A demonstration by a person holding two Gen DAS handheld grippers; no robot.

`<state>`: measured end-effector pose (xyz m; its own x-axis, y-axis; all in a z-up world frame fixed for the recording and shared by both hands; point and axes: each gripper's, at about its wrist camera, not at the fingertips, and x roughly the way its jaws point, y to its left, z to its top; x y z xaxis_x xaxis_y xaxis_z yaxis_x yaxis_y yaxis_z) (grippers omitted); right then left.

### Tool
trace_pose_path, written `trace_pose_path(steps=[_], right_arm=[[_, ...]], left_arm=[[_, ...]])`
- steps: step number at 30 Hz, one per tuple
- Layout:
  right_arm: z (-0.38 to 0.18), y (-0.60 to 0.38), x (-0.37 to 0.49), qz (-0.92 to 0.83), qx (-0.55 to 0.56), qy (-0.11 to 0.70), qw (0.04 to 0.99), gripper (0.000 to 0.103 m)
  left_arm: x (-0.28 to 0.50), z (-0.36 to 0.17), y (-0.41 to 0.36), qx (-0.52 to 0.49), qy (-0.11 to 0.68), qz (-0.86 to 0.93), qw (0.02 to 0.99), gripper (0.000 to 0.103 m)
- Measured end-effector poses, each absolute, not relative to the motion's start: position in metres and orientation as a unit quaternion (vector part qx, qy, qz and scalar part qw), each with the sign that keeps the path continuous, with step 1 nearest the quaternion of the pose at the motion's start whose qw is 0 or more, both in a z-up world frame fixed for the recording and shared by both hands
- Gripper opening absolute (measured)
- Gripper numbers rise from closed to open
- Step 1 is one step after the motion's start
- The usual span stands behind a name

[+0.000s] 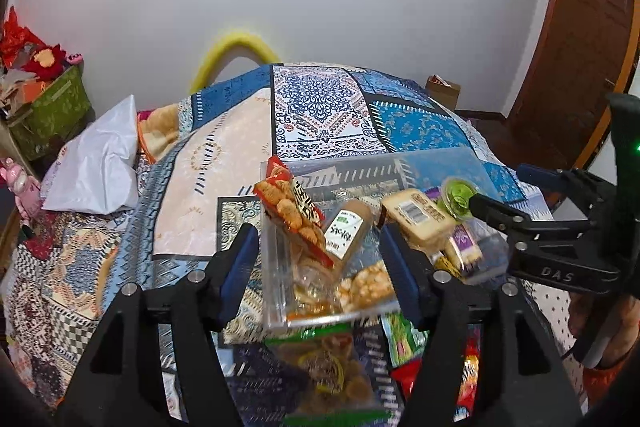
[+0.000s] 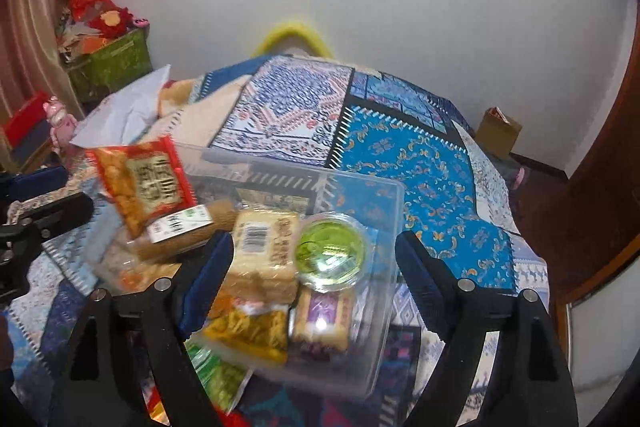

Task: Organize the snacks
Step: 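Grasp the clear fried-snack bag with left tool while right tool grasps the red chip bag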

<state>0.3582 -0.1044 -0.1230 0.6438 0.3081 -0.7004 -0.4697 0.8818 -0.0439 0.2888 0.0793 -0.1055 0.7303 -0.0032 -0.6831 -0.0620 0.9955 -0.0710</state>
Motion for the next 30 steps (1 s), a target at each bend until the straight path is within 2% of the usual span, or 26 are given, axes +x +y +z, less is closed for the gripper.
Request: trace_pose_path(steps=[2,12,20,30], right_arm=[[-0.117,-0.106,0.345,0.219,-0.113,0.358,0.901,0.081],[-0.117,-0.107,0.284,0.245,-0.111,0.365,0.891,0.082],[-0.164,-0.100,0.255,0.265,-0.088,0.433,0.857,0.084],[-0.229,-0.079,0.259,0.271,-0.092,0.527,0.801,0.084]], left_arm=[[0.276,-0.100,0.080,-0.047,0.364,0.017,0.930,0.070],[0.222,-0.093,0.086,-0.043,0.375,0.018,0.926,0.070],[0.187,-0.119,0.087,-0.034,0.410,0.013,0.911,0.070],[0.163,-0.152,0.095,-0.047,0.442,0.006,0.896,0.070]])
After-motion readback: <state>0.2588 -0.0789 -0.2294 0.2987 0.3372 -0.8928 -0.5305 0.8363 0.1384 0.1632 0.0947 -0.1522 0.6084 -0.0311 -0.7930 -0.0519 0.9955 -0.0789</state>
